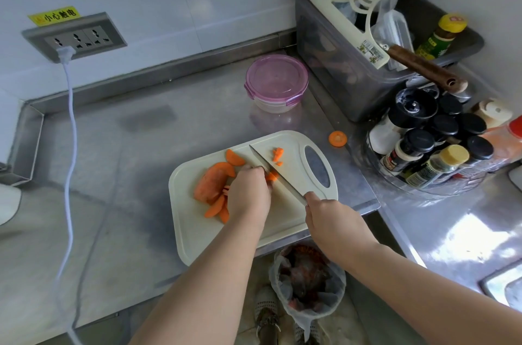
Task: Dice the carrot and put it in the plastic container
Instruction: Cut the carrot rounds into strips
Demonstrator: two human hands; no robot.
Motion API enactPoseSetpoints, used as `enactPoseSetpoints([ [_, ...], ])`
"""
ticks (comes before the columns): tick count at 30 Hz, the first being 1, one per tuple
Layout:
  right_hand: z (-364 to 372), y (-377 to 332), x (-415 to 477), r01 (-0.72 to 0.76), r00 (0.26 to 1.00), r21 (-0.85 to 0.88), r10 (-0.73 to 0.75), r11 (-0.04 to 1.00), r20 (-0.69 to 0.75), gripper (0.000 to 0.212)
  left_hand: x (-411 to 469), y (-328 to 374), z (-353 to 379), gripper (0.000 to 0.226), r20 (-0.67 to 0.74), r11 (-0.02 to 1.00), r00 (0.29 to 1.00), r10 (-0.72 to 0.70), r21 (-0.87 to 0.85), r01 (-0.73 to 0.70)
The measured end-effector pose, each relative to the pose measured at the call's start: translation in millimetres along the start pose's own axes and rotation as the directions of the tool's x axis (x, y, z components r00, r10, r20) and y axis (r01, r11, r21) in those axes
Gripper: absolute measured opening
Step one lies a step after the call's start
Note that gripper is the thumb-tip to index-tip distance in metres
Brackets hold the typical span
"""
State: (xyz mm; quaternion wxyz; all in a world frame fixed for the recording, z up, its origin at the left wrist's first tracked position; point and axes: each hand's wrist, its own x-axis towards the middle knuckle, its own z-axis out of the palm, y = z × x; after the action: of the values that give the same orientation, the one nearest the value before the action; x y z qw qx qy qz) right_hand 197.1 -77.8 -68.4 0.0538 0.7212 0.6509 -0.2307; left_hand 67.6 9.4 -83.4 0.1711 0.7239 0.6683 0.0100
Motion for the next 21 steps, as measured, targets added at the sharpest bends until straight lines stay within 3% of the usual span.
enactPoseSetpoints([
  [7,3.4,-0.7,7.6,-0.013,0.996,-0.038,0.017,0.999,0.087,0.028,4.2,-2.6,8.4,0.013,0.003,1.0,1.0,0.002,-0.015,-0.001],
  [10,-3.3,-0.6,9.6,-0.016,0.996,-0.012,0.017,1.0,0.088,0.018,4.5,-3.0,8.8,0.014,-0.012,1.0,1.0,0.011,-0.025,-0.011],
  [16,-14.9,6.8,14.7,-0.003,1.0,0.048,0.003,0.999,0.013,0.022,4.2,-3.8,8.2,0.021,-0.047,0.998,0.999,0.022,-0.059,-0.025],
  [21,-14.2,17.9,13.2,-0.002,0.999,0.057,0.004,0.998,-0.039,0.01,5.5,0.7,8.9,0.023,-0.031,0.996,0.999,0.007,-0.094,-0.009],
])
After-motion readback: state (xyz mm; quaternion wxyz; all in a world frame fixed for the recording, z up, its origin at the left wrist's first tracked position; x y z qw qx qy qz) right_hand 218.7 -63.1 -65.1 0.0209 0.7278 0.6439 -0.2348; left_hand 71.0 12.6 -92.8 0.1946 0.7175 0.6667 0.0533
